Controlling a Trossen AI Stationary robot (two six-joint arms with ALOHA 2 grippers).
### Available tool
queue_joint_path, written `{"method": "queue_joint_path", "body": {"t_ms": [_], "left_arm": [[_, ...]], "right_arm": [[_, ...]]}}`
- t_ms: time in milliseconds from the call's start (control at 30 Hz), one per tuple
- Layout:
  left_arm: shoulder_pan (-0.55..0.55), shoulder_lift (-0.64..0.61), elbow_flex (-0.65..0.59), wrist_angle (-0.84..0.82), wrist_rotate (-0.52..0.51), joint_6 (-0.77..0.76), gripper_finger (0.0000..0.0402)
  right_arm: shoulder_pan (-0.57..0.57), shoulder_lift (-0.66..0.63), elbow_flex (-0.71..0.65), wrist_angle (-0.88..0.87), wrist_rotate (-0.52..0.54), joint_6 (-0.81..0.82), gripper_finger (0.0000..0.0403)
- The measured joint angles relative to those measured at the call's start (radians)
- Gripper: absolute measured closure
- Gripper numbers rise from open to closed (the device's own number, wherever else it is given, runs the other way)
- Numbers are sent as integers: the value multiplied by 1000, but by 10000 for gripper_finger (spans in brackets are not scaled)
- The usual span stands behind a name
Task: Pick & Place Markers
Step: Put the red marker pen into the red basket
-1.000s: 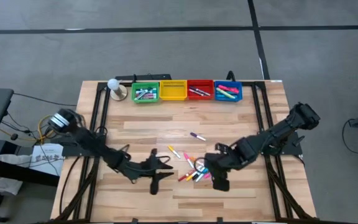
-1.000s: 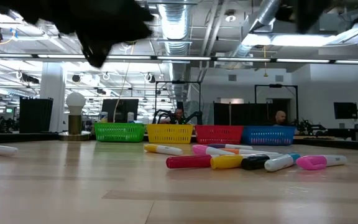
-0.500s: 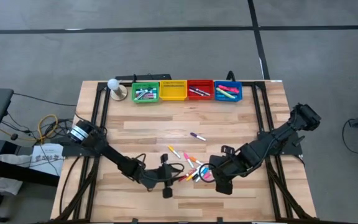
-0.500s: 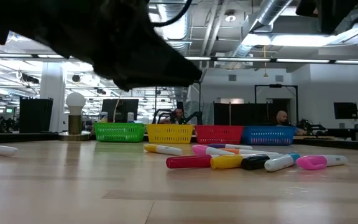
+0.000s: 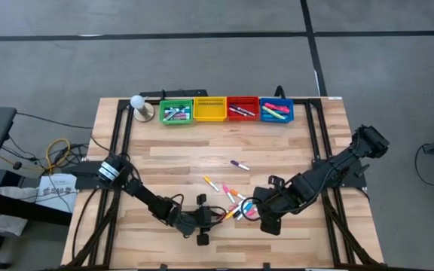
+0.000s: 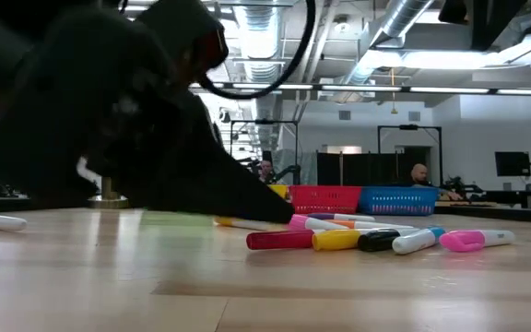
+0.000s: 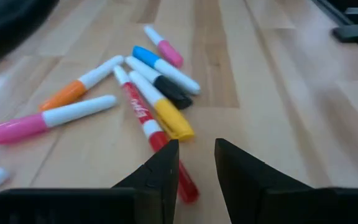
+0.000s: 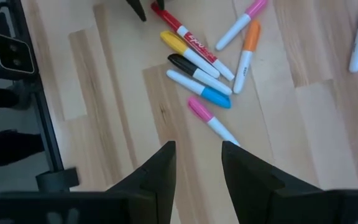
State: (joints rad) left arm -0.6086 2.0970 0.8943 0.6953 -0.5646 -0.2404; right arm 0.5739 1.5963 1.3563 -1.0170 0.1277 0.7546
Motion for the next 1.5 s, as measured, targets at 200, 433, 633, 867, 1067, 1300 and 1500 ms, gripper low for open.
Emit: {"method": "queue_joint_path", "body": {"t_ms": [200,433,633,867,1067,1300,1500], "left_arm": [[-7,-6,4,0,-86,26,298],[-6,-6,4,-1,-62,20,292],[-6,-4,4,-15,-55,14,261],[12,-4,4,-32,-55,-98,217],[16,-4,14,-71,0,-102,211],[31,-4,37,-183,5,-130,210],[70,-10,39,-225,63,-207,212]], "right_arm": [[1,0,0,0,2,50,285],[21,0,0,0,2,69,285],[32,0,0,2,3,77,285],[35,0,0,1,3,78,285],[35,0,0,1,4,76,285],[30,0,0,1,11,57,285],[24,0,0,1,27,56,285]]}}
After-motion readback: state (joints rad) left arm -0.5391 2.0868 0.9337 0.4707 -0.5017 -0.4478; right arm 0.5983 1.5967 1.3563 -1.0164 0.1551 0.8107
